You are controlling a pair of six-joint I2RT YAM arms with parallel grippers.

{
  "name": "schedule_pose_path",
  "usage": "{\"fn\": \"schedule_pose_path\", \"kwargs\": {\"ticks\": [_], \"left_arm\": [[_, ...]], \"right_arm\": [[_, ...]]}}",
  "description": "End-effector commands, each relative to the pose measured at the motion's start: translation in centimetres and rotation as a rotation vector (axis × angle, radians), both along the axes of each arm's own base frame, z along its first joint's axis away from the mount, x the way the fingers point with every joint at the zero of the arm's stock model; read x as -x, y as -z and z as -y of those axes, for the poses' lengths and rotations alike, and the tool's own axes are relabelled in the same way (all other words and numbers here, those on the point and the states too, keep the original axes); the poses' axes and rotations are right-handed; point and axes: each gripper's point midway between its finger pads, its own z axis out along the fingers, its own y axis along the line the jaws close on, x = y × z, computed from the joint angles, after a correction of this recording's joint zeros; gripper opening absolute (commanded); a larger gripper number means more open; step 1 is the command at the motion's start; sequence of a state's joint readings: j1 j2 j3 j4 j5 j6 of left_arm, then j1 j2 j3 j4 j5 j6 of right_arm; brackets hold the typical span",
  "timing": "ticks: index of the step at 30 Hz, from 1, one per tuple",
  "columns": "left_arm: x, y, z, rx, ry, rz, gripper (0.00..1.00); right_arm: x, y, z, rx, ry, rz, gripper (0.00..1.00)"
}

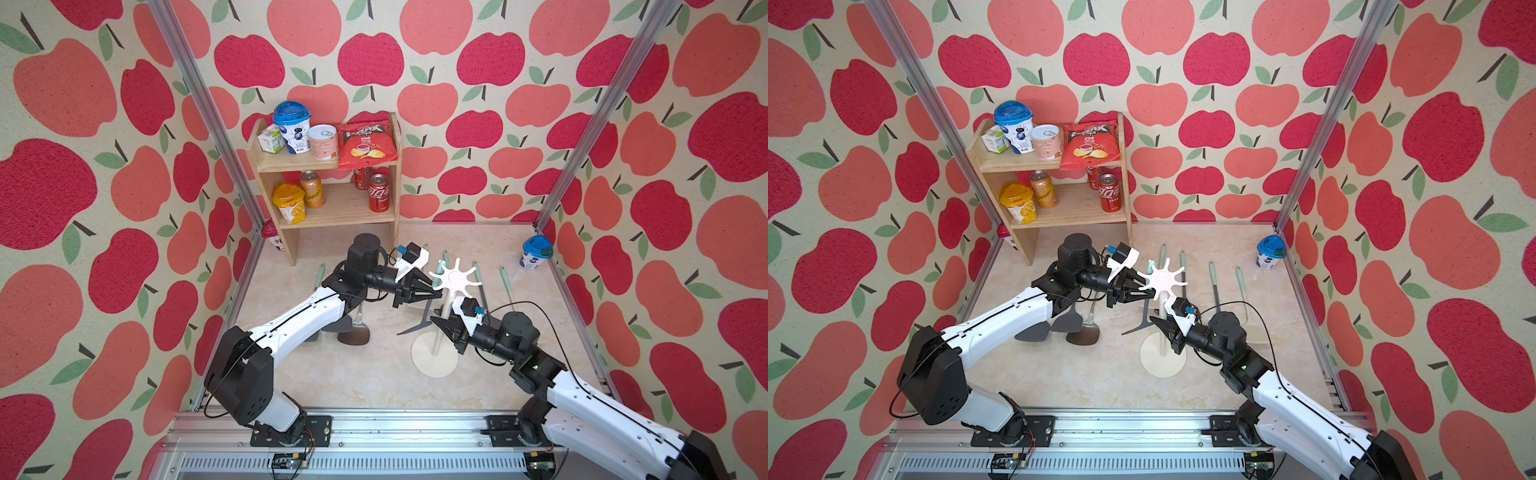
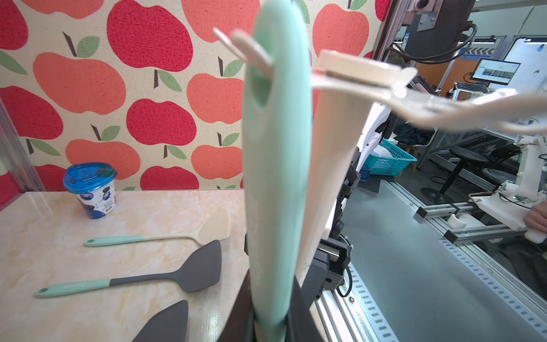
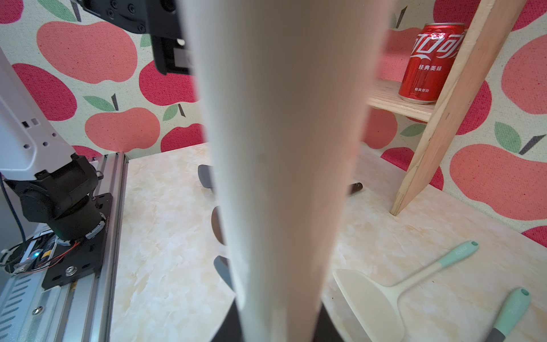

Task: Take the spatula off the kitchen utensil rack
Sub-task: Take off the spatula from the rack.

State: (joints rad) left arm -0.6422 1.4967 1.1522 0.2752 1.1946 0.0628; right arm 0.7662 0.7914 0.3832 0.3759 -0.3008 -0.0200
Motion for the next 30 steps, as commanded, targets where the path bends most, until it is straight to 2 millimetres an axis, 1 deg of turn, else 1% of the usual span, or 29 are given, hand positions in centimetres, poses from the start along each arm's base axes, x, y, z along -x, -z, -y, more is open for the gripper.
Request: {"fn": "schedule_pose_path", "kwargs": {"ticks": [1, 5, 8, 15, 19, 21, 26, 30], "left_arm": [[-1.0, -1.2, -0.9, 0.018, -0.089, 0.065, 0.00], [-2.3, -1.5, -1.6, 0.034, -0.157, 0.061, 0.00], [-2.9, -1.7, -1.9, 0.039, -0.203, 0.069, 0.00], [-3.1, -1.6, -2.1, 0.026, -0.235, 0.069, 0.00], [-3.6, -1.5, -2.2, 0.012, -0.275, 0.070, 0.00], [-4.5, -1.4, -2.3, -0.008, -0.331, 0.059, 0.00], [-8.7, -1.0, -2.8, -0.124, -0.643, -0.043, 0.00], [-11.3, -0.5, -3.6, -0.218, -0.847, -0.084, 0.00]], "right_arm": [[1.0, 3.4, -0.1, 0.110, -0.045, -0.060, 0.00], [0.9, 3.4, -0.1, 0.111, -0.043, -0.059, 0.00], [0.9, 3.4, -0.2, 0.114, -0.044, -0.061, 0.00], [0.8, 3.6, -0.2, 0.118, -0.044, -0.065, 0.00], [0.8, 3.6, -0.2, 0.120, -0.040, -0.066, 0.00], [0.8, 3.6, -0.2, 0.121, -0.038, -0.066, 0.00], [0.7, 3.4, 0.1, 0.113, -0.025, -0.053, 0.02], [0.7, 3.3, 0.2, 0.109, -0.022, -0.047, 0.07]]}}
